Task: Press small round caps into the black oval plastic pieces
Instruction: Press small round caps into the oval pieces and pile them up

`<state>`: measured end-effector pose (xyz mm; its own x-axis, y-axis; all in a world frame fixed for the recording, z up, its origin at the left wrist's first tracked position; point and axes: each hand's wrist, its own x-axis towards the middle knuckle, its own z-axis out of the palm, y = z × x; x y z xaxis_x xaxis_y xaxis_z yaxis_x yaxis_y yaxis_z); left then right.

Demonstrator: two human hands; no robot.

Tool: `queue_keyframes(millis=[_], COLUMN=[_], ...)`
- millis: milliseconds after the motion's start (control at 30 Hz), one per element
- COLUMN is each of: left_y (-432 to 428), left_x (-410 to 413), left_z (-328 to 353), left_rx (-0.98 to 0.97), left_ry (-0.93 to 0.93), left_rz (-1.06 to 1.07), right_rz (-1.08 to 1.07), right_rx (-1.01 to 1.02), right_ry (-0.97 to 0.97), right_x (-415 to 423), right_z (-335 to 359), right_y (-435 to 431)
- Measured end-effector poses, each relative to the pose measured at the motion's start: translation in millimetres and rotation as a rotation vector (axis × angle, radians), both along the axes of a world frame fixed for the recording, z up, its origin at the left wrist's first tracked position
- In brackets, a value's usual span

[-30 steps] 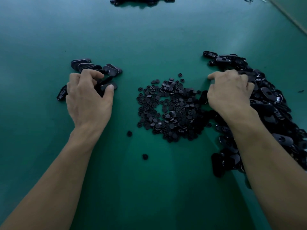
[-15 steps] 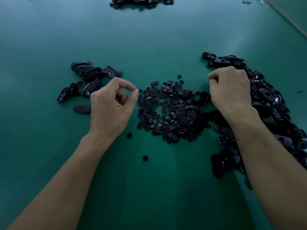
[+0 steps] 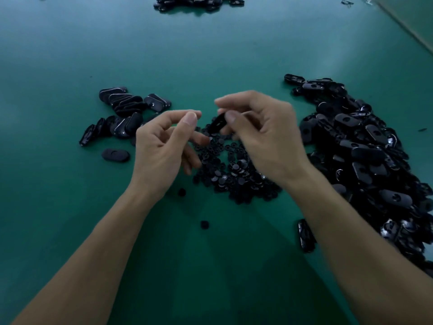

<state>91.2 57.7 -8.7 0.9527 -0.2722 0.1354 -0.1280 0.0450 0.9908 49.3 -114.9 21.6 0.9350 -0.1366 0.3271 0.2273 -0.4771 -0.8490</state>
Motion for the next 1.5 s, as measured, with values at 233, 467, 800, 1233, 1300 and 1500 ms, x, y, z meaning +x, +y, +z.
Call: queue_keyframes(millis=[233, 467, 800, 1233, 1300, 1500], left_y=[0.1, 0.4, 0.2, -2.2, -2.5, -1.1], left_x=[3.0, 3.7, 2.4, 4.2, 3.9, 5.3], left_z=[-0.7, -3.1, -6.1, -6.6, -6.8, -6.3], left_rx=[-0.156, -0.189, -0.182, -0.08, -0.151, -0.17], left_ry=[0.122, 0.062, 0.052, -0.016, 0.044, 0.048], left_rz=[-0.071, 0.003, -0.096, -0.021, -0.019, -0.04], right_rz=[0.13, 0.01, 0.056, 0.047, -0.007, -0.044], right_rx=[0.216, 0.047, 0.13, -0.115, -0.364, -0.651], right_ry=[0.019, 0.187, 0.236, 0.314, 0.351, 0.459], right_x=[-4.3, -3.8, -3.6, -3.4, -2.0, -7.1], right_z=[2.5, 3.3, 2.0, 7.0, 4.9, -5.8], right_y=[21.8, 15.3, 10.2, 14.1, 8.2, 6.7])
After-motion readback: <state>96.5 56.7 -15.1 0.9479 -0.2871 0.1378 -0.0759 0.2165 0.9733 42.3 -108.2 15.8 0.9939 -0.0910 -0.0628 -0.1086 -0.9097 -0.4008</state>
